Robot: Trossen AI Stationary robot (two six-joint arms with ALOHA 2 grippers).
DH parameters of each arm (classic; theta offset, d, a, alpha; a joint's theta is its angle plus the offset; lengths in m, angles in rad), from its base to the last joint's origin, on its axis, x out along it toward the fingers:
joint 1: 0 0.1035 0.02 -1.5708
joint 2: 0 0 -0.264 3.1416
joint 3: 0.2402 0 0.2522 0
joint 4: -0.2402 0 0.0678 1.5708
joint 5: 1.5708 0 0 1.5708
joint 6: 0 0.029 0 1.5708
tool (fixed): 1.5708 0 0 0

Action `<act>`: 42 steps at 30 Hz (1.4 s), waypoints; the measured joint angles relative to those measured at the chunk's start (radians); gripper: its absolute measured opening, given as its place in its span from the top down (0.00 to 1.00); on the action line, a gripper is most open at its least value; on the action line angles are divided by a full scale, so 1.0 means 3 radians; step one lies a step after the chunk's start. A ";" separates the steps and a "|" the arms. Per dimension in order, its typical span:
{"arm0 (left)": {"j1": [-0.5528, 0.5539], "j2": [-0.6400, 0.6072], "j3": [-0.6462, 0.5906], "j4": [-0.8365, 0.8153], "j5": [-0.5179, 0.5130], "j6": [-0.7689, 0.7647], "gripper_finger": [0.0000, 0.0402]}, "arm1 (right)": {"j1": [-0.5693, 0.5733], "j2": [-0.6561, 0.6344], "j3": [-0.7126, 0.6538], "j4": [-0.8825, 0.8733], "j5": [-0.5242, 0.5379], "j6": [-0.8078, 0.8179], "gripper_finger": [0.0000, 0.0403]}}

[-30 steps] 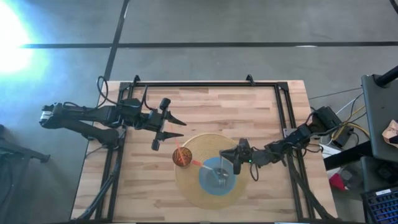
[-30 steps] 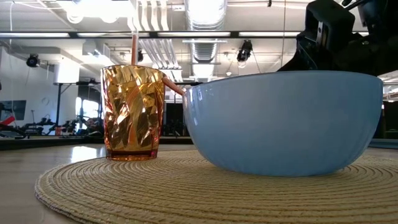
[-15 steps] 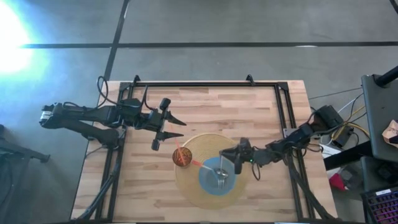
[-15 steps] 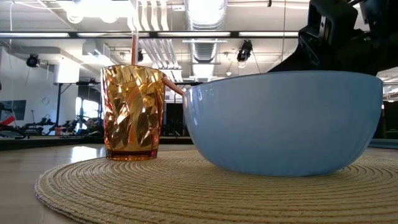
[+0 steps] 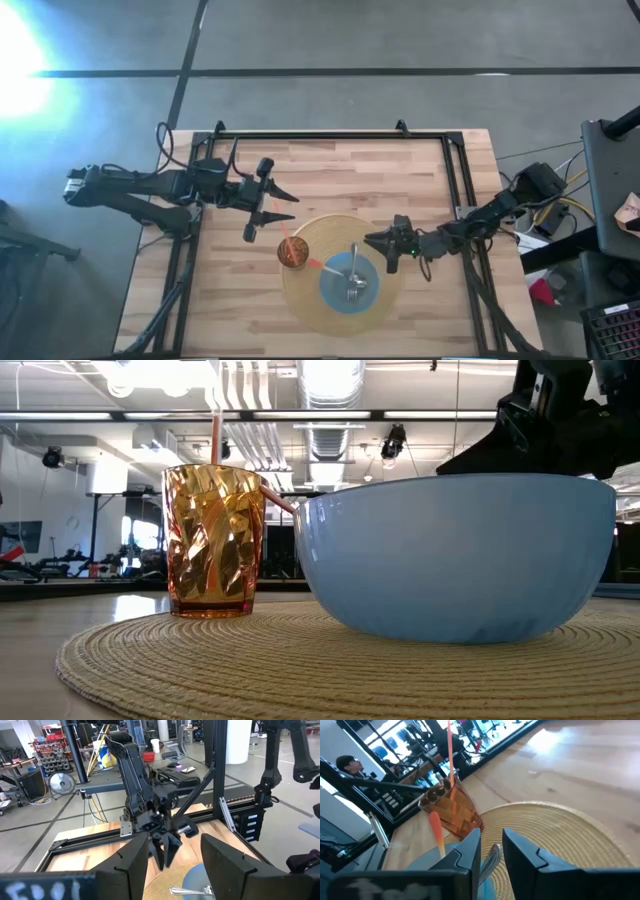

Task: Pick & Place Utensil
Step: Put the silver fork to the right of the orange spoon in the blue bowl on the brown mat, then return to Home Position

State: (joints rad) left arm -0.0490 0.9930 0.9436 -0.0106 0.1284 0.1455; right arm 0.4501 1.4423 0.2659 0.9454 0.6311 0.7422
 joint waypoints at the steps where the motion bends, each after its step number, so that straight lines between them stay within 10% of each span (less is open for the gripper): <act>1: 0.0000 -0.0013 0.0000 -0.0024 0.0000 0.0000 0.56 | 0.0001 -0.0060 -0.0026 0.0000 0.0001 -0.0049 0.81; 13: 0.0001 -0.0485 0.0000 -0.0591 -0.0001 0.0023 0.56 | -0.0221 -0.1037 0.0072 -0.0104 -0.0476 -0.1435 0.82; 25: 0.0001 -0.0990 -0.0510 -0.0720 -0.0314 -0.0005 0.58 | -0.1172 -0.1667 0.0470 -0.1320 -0.1348 -0.1628 0.90; 42: 0.0000 -0.2016 -0.1530 -0.0236 -0.0336 -0.0164 0.87 | -0.1462 -0.1958 0.1360 -0.2911 -0.1510 -0.2531 0.98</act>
State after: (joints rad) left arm -0.0490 0.3882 0.4846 -0.0815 0.0277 0.0963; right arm 0.0115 0.8550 0.6738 0.0721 0.1782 -0.0170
